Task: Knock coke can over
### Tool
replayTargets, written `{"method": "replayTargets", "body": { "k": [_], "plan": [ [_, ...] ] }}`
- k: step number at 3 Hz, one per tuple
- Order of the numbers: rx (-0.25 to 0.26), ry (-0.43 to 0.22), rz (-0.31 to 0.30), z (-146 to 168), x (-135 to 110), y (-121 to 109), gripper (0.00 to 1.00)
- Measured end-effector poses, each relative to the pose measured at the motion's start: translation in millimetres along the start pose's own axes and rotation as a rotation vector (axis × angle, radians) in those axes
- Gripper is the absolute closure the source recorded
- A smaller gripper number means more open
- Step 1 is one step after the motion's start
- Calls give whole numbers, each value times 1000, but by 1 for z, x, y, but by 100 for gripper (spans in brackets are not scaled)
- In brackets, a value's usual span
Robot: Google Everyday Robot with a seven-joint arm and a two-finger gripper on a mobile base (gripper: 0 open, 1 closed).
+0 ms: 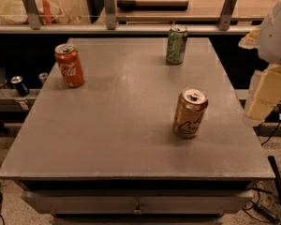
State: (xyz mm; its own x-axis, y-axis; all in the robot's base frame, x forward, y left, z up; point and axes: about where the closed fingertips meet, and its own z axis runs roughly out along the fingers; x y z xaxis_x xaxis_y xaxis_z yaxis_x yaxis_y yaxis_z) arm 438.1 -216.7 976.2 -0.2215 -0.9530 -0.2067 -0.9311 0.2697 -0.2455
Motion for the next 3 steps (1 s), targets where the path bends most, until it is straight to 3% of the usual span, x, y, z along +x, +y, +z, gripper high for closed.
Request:
{"method": "replayTargets", "body": {
  "k": [1, 3],
  "plan": [
    [0, 0, 0, 0, 0, 0, 0],
    [37, -103, -49, 1, -33, -19, 0]
  ]
}}
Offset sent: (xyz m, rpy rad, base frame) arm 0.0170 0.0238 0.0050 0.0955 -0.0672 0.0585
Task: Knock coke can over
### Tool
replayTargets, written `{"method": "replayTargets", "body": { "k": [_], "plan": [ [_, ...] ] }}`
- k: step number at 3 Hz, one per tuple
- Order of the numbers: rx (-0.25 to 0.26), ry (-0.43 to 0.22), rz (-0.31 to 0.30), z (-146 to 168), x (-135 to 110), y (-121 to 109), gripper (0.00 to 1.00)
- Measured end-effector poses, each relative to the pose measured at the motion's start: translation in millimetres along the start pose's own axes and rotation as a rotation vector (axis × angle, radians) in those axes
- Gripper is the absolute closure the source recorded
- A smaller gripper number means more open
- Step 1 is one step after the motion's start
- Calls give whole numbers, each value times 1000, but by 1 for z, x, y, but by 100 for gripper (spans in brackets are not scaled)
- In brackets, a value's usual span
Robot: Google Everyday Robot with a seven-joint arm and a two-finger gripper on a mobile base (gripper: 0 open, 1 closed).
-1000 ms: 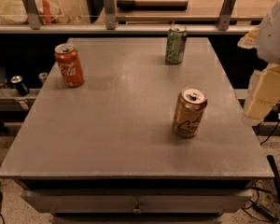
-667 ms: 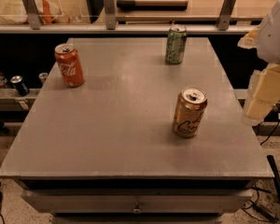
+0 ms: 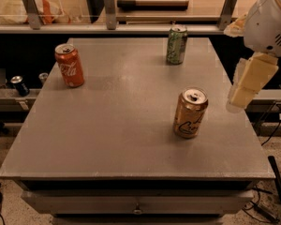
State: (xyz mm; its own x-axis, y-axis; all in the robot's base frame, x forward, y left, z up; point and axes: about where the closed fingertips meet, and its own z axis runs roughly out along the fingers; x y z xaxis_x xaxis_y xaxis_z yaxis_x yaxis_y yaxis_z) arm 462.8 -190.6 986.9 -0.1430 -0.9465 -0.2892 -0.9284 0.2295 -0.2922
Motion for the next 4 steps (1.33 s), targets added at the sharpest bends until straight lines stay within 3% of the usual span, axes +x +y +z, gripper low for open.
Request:
{"method": "replayTargets", "body": {
  "k": [2, 3, 4],
  "plan": [
    [-1, -176, -21, 16, -50, -39, 0],
    [-4, -268, 29, 34, -79, -50, 0],
    [8, -282, 38, 35, -83, -54, 0]
  ]
}}
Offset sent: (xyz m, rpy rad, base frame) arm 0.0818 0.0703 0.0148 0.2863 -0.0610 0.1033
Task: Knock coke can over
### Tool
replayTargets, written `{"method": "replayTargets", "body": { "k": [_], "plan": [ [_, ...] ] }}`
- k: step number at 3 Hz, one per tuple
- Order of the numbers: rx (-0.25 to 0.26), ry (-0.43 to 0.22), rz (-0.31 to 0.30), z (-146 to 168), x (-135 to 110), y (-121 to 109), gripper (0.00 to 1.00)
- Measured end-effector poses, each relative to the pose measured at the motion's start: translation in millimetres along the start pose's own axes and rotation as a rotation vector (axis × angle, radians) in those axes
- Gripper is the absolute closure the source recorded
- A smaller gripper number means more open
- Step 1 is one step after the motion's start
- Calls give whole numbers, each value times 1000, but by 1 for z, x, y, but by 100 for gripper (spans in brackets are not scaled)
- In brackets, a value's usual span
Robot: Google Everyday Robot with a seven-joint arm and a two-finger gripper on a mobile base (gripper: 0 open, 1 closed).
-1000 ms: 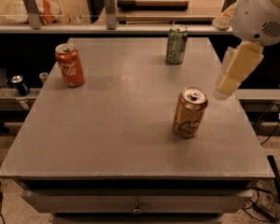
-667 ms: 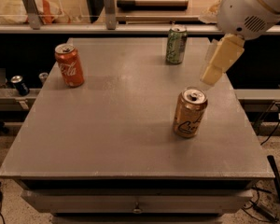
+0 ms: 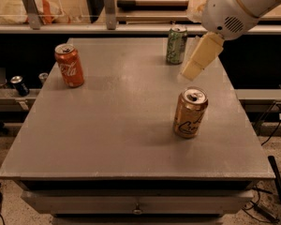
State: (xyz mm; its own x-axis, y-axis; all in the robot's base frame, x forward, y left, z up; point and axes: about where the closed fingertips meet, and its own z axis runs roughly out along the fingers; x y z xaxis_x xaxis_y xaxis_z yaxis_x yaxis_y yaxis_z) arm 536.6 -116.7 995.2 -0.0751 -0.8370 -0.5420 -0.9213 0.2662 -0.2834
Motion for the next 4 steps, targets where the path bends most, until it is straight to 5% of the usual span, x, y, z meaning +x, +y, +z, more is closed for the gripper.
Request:
{"method": "replayTargets", "body": {
  "k": [1, 2, 4],
  "plan": [
    [11, -13, 16, -2, 1, 1, 0],
    [11, -115, 9, 14, -11, -2, 0],
    [-70, -343, -75, 64, -76, -6, 0]
  ]
}}
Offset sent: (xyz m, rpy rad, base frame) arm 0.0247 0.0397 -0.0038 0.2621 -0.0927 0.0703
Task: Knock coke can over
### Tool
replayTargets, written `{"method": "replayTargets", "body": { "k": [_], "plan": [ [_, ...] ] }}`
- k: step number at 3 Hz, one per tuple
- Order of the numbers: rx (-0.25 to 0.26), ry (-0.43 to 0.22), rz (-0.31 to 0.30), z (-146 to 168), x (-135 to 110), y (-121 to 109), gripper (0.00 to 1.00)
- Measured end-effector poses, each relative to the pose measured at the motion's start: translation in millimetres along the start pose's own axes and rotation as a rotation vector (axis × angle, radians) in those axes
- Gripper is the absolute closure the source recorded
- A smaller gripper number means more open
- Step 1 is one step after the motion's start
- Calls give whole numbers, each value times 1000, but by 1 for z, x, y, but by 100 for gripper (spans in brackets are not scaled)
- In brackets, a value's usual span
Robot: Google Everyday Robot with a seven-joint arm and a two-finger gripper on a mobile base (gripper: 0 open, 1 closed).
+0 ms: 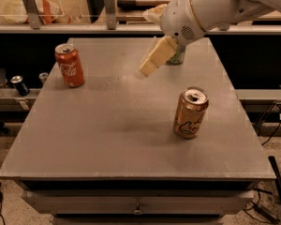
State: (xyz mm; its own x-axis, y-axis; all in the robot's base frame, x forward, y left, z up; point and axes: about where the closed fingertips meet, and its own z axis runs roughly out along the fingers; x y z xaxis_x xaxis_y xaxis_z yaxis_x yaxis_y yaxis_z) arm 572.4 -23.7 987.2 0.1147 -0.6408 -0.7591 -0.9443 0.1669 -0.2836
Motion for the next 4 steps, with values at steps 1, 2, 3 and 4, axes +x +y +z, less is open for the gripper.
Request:
{"method": "replayTargets", "body": {
  "k": [1, 2, 3, 4],
  "plan": [
    [-59, -25, -36, 38, -18, 3, 0],
    [-90, 6, -42, 72, -30, 5, 0],
    [-112, 42, -17, 104, -35, 6, 0],
    [-128, 35, 26, 133, -37, 4, 0]
  ]
}}
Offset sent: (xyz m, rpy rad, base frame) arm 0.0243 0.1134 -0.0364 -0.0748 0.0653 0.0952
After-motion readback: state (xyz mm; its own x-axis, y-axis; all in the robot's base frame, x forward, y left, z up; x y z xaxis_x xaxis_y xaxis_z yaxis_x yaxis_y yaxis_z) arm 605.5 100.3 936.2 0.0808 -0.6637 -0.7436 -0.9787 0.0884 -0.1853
